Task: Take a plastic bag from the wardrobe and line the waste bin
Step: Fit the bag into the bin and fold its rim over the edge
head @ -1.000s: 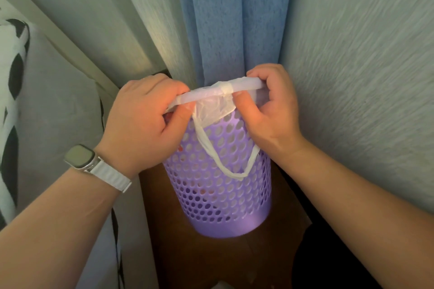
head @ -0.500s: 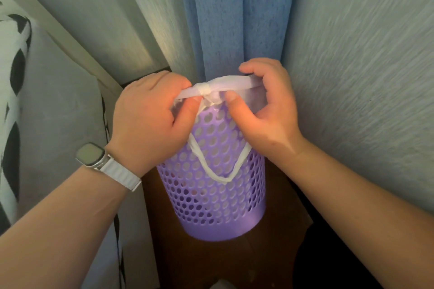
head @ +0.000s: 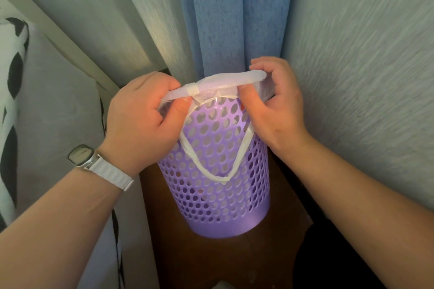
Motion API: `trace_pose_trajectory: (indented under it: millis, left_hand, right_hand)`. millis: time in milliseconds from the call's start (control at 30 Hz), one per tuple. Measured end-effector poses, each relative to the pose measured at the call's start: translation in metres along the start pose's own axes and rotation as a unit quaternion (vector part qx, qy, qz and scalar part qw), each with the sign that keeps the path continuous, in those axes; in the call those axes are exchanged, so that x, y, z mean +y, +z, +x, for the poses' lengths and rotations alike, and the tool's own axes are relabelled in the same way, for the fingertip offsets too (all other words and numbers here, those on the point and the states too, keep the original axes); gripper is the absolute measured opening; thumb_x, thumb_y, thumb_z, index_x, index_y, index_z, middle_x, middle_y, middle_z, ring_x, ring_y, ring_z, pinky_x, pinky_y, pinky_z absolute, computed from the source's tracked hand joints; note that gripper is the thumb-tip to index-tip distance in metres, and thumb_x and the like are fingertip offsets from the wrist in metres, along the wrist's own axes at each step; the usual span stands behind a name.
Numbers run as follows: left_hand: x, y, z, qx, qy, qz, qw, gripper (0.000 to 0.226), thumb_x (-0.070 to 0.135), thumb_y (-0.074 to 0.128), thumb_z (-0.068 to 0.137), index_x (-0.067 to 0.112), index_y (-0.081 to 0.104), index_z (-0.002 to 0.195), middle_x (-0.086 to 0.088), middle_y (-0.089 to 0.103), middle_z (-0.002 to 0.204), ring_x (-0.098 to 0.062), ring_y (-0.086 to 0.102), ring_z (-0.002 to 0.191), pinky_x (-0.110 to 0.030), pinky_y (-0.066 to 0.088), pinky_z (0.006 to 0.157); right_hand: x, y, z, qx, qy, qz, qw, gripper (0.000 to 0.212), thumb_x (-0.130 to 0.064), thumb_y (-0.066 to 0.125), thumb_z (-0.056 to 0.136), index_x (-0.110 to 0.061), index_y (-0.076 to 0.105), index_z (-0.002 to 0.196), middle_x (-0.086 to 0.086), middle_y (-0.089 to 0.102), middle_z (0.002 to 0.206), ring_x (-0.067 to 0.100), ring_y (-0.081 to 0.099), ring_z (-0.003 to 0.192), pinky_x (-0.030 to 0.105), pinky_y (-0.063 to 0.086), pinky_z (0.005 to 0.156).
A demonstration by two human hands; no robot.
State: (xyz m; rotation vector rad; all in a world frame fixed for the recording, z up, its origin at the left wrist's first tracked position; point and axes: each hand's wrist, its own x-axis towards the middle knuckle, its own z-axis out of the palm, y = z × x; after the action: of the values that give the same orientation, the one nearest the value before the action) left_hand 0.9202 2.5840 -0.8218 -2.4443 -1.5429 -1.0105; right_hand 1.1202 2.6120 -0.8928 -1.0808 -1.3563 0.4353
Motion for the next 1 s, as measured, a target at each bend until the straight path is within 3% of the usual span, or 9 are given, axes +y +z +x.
trace_pose_trajectory:
  millis: [133, 200, 300, 467, 700, 833, 1000]
  left_hand:
    - [0.001, 0.000, 0.002, -0.030, 0.032, 0.011, 0.999, 0.026, 0.025, 0.049, 0.091, 0.003, 0.061, 0.084, -0.003, 0.051, 0.072, -0.021, 0.046, 0.069, -0.033, 0.036, 0.064]
    - [0.003, 0.000, 0.002, -0.042, 0.050, 0.014, 0.998, 0.025, 0.024, 0.049, 0.091, 0.004, 0.064, 0.091, -0.008, 0.059, 0.077, -0.026, 0.051, 0.073, -0.039, 0.042, 0.067]
    - [0.011, 0.000, 0.002, -0.042, 0.049, -0.010, 0.998, 0.030, 0.028, 0.051, 0.091, 0.005, 0.067, 0.104, -0.008, 0.066, 0.087, -0.023, 0.056, 0.081, -0.037, 0.045, 0.073]
    - [0.007, 0.004, 0.001, -0.041, 0.051, 0.020, 0.998, 0.024, 0.021, 0.050, 0.095, 0.005, 0.067, 0.101, -0.010, 0.063, 0.084, -0.026, 0.055, 0.079, -0.034, 0.042, 0.070]
    - [-0.009, 0.009, -0.003, -0.076, 0.071, 0.062, 0.993, 0.027, 0.023, 0.046, 0.094, 0.002, 0.063, 0.095, -0.016, 0.062, 0.084, -0.030, 0.055, 0.080, -0.036, 0.040, 0.071]
    - [-0.013, 0.015, -0.009, -0.102, 0.106, 0.107, 0.983, 0.017, 0.015, 0.053, 0.090, 0.002, 0.064, 0.089, -0.019, 0.064, 0.085, -0.039, 0.063, 0.081, -0.048, 0.050, 0.072]
    - [-0.011, 0.021, -0.015, -0.083, 0.107, 0.140, 0.981, 0.007, 0.007, 0.060, 0.085, 0.002, 0.064, 0.085, -0.018, 0.062, 0.078, -0.037, 0.060, 0.071, -0.044, 0.046, 0.066]
  right_hand:
    - [0.001, 0.000, -0.002, 0.008, 0.002, 0.001, 1.000, 0.016, -0.030, 0.063, 0.085, -0.027, 0.054, 0.098, -0.019, 0.049, 0.094, 0.020, 0.056, 0.091, 0.046, 0.048, 0.082]
    - [0.001, 0.000, -0.003, 0.008, -0.014, -0.014, 1.000, 0.017, -0.030, 0.063, 0.084, -0.023, 0.054, 0.097, -0.014, 0.049, 0.092, 0.019, 0.054, 0.089, 0.046, 0.047, 0.079]
    - [-0.002, 0.001, -0.005, 0.015, -0.036, -0.031, 0.999, 0.019, -0.028, 0.064, 0.082, -0.017, 0.056, 0.095, -0.008, 0.049, 0.093, 0.019, 0.053, 0.087, 0.046, 0.046, 0.076]
    - [-0.009, 0.005, -0.007, 0.005, -0.028, -0.038, 0.999, 0.025, -0.029, 0.065, 0.079, -0.012, 0.059, 0.097, -0.008, 0.050, 0.095, 0.017, 0.054, 0.090, 0.041, 0.046, 0.080]
    - [-0.007, -0.008, 0.010, -0.162, -0.118, -0.109, 0.974, 0.039, -0.021, 0.071, 0.077, -0.001, 0.066, 0.110, 0.013, 0.062, 0.111, 0.031, 0.058, 0.106, 0.045, 0.043, 0.096]
    - [-0.010, -0.006, 0.009, -0.246, -0.158, -0.134, 0.947, 0.035, -0.021, 0.071, 0.077, -0.002, 0.069, 0.107, 0.015, 0.068, 0.104, 0.035, 0.063, 0.099, 0.049, 0.047, 0.089]
    - [-0.004, -0.005, -0.001, -0.259, -0.179, -0.178, 0.932, 0.016, -0.020, 0.064, 0.089, -0.006, 0.069, 0.094, 0.014, 0.066, 0.086, 0.035, 0.062, 0.082, 0.048, 0.049, 0.074]
